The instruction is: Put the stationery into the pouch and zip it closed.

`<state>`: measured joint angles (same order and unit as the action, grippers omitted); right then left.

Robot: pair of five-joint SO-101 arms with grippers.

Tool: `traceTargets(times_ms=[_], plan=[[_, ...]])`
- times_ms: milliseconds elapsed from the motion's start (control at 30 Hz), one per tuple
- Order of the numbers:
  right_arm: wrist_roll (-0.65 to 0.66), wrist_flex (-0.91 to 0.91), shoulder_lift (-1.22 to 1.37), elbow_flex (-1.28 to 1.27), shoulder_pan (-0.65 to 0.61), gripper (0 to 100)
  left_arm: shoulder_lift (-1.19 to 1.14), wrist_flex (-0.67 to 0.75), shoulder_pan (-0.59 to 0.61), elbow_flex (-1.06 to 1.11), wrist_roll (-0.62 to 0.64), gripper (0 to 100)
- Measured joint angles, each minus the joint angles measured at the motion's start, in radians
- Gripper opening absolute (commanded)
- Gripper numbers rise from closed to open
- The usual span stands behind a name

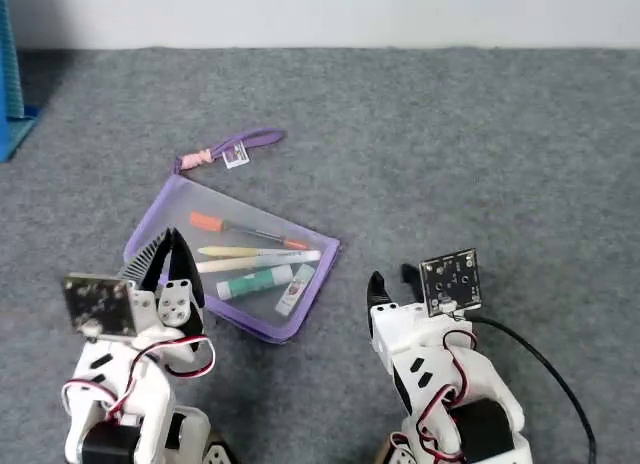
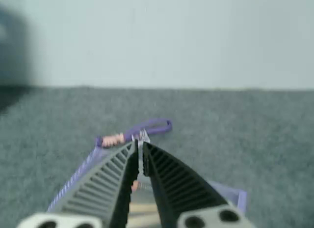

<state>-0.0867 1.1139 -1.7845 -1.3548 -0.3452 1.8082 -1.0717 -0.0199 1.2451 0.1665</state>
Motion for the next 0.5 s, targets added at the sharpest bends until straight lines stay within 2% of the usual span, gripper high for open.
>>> traceTargets(times_ms=[167,400,500], plan=[[-0.003,0.014,-0.009,0.000,0.074,0.8,0.000,-0.075,-0.002,0.057,-0.104,1],[-0.003,0.130,-0.011,0.000,0.212,0.9,0.000,-0.152,-0.002,0.173,-0.120,1],[-0.003,0.201,-0.011,0.000,0.230,0.9,0.000,-0.166,-0.002,0.213,-0.120,1]])
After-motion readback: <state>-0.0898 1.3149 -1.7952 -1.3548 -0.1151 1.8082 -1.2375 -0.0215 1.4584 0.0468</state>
